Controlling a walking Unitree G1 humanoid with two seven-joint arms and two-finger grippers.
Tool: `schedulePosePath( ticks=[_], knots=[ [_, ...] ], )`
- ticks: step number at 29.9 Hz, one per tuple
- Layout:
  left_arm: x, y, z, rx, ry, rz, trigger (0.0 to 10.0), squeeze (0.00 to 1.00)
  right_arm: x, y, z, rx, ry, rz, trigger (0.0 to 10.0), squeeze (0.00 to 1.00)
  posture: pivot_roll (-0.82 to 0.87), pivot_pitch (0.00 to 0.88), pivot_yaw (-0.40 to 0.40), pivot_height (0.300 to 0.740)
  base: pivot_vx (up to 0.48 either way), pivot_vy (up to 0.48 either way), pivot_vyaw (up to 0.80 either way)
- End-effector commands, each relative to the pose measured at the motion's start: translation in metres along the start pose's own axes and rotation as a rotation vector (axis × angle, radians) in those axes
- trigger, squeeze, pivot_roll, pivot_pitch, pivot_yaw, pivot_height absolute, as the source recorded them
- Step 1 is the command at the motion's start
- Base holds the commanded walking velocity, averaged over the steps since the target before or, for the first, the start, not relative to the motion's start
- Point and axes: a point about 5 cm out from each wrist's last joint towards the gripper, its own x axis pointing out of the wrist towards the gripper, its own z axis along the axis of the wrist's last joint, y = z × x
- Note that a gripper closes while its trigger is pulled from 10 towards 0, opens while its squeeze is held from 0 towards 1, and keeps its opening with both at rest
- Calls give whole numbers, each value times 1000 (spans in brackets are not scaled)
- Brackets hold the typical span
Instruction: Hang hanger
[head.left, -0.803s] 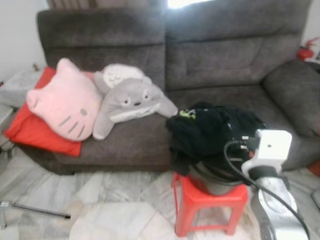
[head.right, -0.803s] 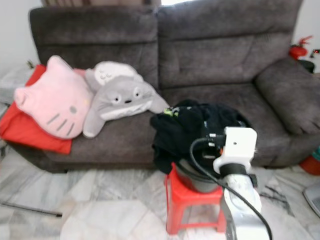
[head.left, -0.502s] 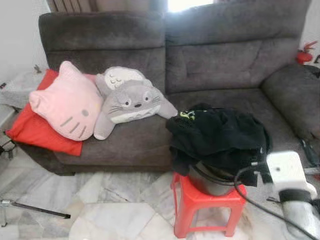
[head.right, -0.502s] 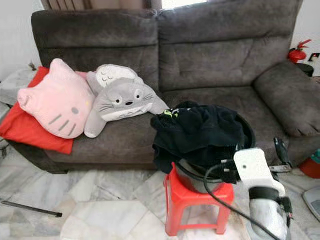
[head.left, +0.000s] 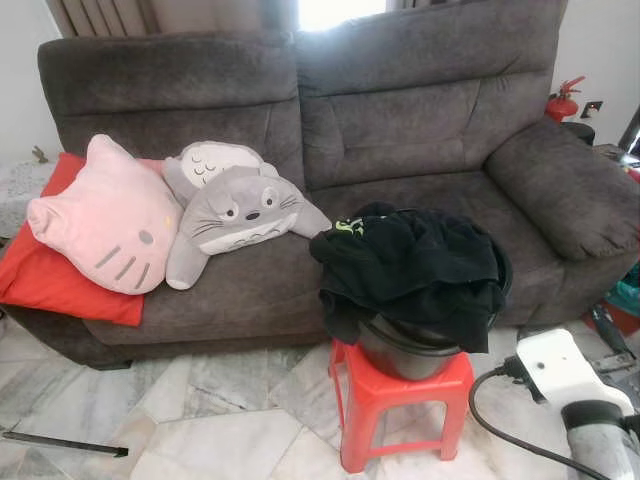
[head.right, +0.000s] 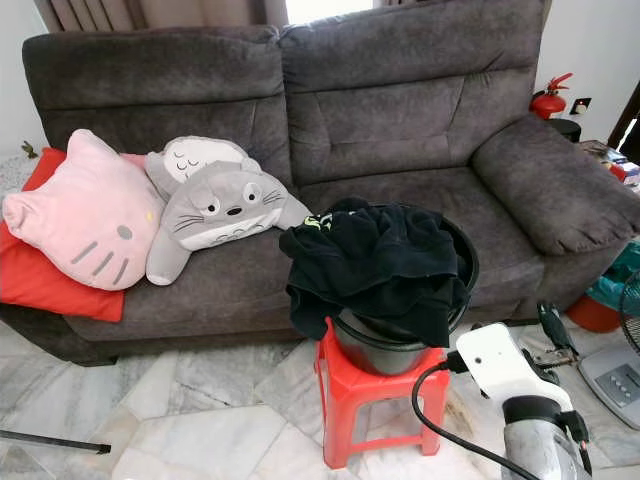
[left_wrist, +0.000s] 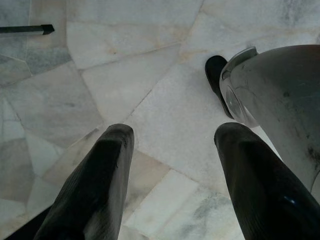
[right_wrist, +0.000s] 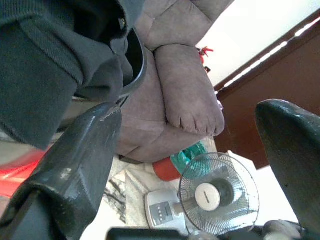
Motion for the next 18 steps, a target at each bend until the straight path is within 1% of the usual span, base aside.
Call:
schedulePosePath(
  ticks=[1, 4, 9, 13, 15, 18],
  knots=[
    [0, 2, -1, 5, 7, 10, 10000, 0, 4, 4, 1, -12, -4, 24, 10000, 0, -231, 0, 76, 740, 0, 0, 0],
    [0, 2, -1, 4, 11, 16, 10000, 0, 14, 8, 2, -12, -22, 45, 10000, 0, -228, 0, 79, 740, 0, 0, 0],
    [0, 3, -1, 3, 10, 20, 10000, 0, 25, 11, 8, -14, -52, 67, 10000, 0, -227, 0, 79, 740, 0, 0, 0],
    [0, 3, 0, 0, 8, 26, 10000, 0, 33, 8, 16, -5, -79, 49, 10000, 0, -221, 0, 78, 740, 0, 0, 0],
    [0, 3, 0, 0, 8, 26, 10000, 0, 35, 8, 16, -4, -84, 47, 10000, 0, -221, 0, 78, 740, 0, 0, 0],
    [0, 3, 0, 2, 7, 26, 10000, 0, 42, 3, 20, -1, -101, 23, 10000, 0, -226, 0, 83, 740, 0, 0, 0]
  ],
)
